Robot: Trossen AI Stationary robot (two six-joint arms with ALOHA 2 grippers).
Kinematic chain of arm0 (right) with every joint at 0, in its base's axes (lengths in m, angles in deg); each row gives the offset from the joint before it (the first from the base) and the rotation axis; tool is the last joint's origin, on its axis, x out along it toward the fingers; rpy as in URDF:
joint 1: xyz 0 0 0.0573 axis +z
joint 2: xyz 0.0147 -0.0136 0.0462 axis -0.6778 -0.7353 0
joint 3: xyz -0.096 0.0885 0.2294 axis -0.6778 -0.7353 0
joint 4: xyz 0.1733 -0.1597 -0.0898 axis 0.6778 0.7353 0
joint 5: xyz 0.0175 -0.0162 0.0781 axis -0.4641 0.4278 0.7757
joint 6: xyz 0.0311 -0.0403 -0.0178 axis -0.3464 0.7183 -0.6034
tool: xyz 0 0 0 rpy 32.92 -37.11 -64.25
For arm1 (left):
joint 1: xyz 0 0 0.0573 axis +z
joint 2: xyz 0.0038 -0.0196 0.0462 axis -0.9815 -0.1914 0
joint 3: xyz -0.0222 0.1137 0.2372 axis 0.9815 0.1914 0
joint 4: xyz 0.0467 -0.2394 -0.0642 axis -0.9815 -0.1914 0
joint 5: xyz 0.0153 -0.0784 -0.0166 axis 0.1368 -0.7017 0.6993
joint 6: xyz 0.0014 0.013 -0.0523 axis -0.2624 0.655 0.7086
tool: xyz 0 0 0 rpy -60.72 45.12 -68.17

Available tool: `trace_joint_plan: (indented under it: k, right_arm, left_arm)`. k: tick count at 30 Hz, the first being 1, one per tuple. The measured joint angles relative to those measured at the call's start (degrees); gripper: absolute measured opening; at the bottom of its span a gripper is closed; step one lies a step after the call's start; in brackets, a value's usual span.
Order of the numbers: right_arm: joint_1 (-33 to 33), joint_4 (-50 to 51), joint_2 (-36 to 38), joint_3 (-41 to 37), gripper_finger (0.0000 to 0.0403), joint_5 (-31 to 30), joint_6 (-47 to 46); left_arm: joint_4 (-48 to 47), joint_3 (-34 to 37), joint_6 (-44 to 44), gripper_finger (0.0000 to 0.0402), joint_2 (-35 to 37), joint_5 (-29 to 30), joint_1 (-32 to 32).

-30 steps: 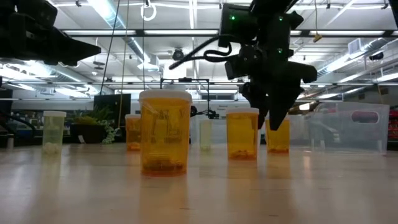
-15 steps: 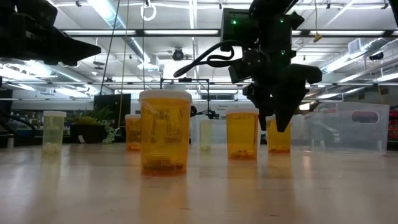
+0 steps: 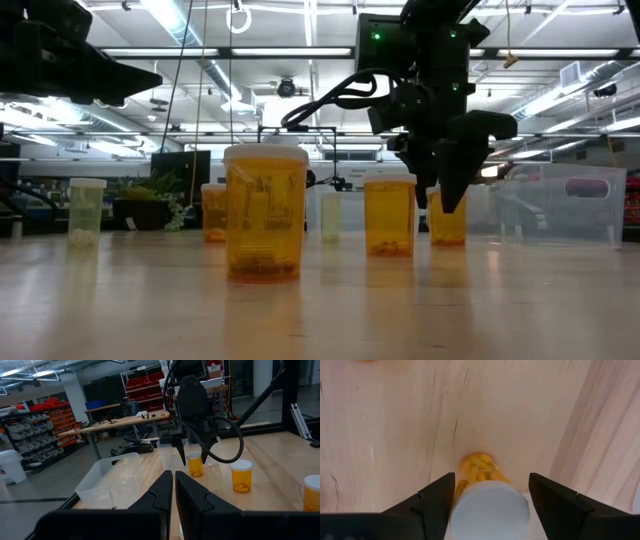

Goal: Pick and place medicine bottles into bin by pill shape (circle, oval)
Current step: Put the top right big orange pill bottle into the bottom transparent bin

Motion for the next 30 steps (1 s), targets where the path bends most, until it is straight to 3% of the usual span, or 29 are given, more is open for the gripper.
trace_joint_plan:
  k: [9, 30]
  right_arm:
    - [0.0, 0.1, 0.0, 0.0, 0.0223, 0.0, 1.1]
    - [0.0, 10.9, 0.0, 13.0, 0.0223, -2.5, 2.2]
  left_arm:
    - [0.0, 0.0, 0.0, 0.0038, 0.0, 0.0, 0.0]
    - [0.1, 0.0, 0.0, 0.0035, 0.0, 0.0, 0.0]
